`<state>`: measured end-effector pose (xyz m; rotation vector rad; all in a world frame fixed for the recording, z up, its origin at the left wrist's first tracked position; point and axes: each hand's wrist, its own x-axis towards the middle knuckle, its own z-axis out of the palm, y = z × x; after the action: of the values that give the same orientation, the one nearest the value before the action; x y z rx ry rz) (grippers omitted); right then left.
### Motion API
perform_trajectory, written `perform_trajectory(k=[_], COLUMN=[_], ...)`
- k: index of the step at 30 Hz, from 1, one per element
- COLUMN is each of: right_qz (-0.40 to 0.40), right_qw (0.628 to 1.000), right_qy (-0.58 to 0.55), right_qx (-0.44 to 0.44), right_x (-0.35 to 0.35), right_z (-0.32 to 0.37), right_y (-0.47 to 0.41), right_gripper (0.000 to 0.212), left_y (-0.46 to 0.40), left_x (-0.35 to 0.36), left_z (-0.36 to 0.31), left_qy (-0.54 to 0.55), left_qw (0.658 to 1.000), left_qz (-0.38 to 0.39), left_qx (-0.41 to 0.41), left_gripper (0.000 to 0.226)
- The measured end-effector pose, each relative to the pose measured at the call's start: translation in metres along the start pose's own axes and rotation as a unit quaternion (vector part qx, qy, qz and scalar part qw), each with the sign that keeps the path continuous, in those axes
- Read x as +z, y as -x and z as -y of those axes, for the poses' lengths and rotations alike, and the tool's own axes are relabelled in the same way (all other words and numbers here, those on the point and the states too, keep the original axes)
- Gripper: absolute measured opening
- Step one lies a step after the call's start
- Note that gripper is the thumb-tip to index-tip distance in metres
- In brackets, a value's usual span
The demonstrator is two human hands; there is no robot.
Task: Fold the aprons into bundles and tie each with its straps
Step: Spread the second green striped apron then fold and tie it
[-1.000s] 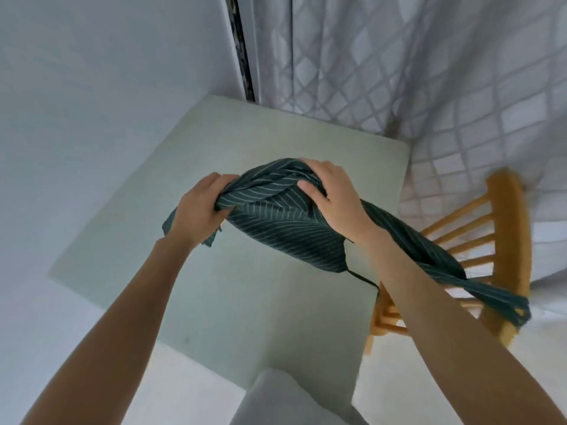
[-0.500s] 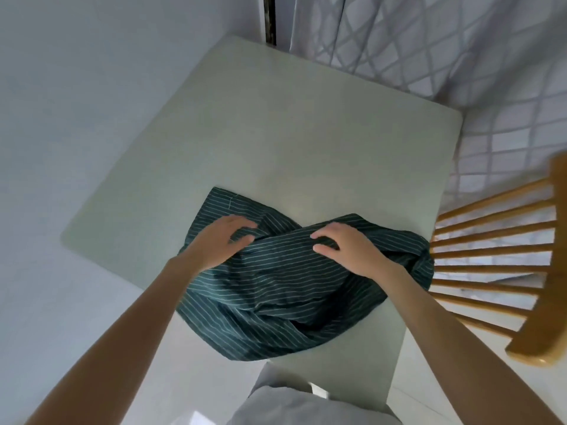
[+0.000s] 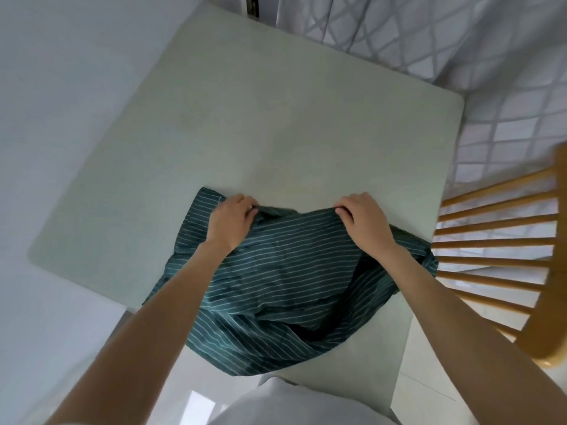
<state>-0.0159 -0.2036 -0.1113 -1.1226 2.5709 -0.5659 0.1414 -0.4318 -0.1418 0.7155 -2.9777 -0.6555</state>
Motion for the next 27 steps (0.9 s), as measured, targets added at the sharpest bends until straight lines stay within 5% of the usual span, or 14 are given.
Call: perform_trajectory(k=[3, 6, 8, 10, 12, 17, 23, 27], right_qz=[-0.149, -0.152, -0.046, 0.128, 0.209, 0.032, 0.2, 0.159], right_qw=[0.986, 0.983, 0.994, 0.988, 0.975, 0.999, 0.978, 0.979], right_qy=[-0.008, -0.002, 0.0, 0.032, 0.056, 0.016, 0.056, 0.074], right_qx=[-0.072, -0.106, -0.102, -0.081, -0.055, -0.014, -0.032, -0.108], right_x=[-0.026, -0.034, -0.025, -0.008, 0.007, 0.016, 0.037, 0.039], right_z=[-0.001, -0.004, 0.004, 0.014, 0.023, 0.028, 0.022, 0.019], right_y=[0.002, 0.014, 0.025, 0.036, 0.043, 0.013, -0.032, -0.031], right_gripper=[0.012, 0.014, 0.015, 0.018, 0.026, 0.019, 0.053, 0.019], left_y=[-0.012, -0.019, -0.014, -0.004, 0.007, 0.011, 0.01, 0.017], left_x=[-0.028, -0.042, -0.039, -0.03, -0.022, -0.009, -0.027, -0.035], left_z=[0.001, 0.008, 0.017, 0.025, 0.031, 0.029, 0.013, 0.02], left_qy=[0.078, 0.078, 0.057, 0.012, -0.033, 0.002, 0.105, 0.008], left_qw=[0.977, 0.97, 0.984, 0.998, 0.991, 0.974, 0.974, 0.974], left_qz=[-0.193, -0.229, -0.165, -0.029, 0.106, 0.202, 0.197, 0.211], left_qx=[-0.045, -0.019, 0.026, 0.056, 0.077, 0.103, 0.042, 0.083], left_gripper=[0.015, 0.013, 0.009, 0.008, 0.014, 0.037, 0.04, 0.054])
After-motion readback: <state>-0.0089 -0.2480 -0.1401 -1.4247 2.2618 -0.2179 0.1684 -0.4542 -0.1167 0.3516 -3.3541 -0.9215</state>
